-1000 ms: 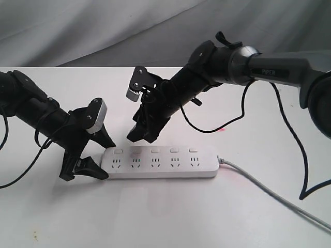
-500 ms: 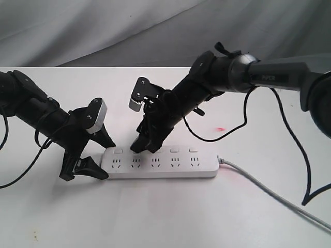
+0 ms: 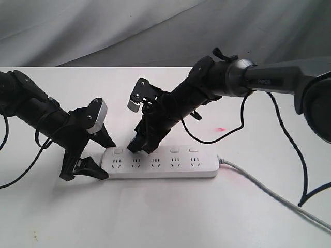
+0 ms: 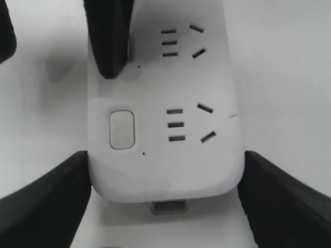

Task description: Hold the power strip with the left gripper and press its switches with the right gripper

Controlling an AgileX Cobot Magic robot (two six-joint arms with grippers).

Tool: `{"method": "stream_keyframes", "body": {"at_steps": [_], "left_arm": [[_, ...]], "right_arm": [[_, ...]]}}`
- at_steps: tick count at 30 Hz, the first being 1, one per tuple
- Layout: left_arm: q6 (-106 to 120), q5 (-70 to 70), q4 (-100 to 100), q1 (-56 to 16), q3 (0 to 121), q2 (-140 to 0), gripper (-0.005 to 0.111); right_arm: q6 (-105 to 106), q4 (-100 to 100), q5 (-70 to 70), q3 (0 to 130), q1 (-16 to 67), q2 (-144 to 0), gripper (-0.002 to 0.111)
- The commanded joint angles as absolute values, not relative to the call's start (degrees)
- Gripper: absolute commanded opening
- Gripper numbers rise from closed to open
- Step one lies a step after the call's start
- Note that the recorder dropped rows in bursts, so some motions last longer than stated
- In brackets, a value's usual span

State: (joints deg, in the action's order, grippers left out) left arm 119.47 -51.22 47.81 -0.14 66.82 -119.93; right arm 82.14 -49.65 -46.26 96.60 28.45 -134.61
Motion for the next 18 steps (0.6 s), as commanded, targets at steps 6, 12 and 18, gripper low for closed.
{"method": "stream_keyframes", "body": {"at_steps": [6, 12, 18], "left_arm": [[119.6, -49.3, 46.5, -0.2, 66.8, -120.1, 0.052], [119.6, -49.3, 46.5, -0.2, 66.8, -120.1, 0.052], [119.6, -49.3, 46.5, -0.2, 66.8, -120.1, 0.052]], "right_arm": [[82.6, -45.6, -45.2, 96.4, 27.3, -127.9, 0.057], [80.4, -45.1, -51.7, 96.4, 23.4, -127.6, 0.057], [80.4, -43.0, -53.4, 95.9, 23.3, -127.6, 0.057]]}}
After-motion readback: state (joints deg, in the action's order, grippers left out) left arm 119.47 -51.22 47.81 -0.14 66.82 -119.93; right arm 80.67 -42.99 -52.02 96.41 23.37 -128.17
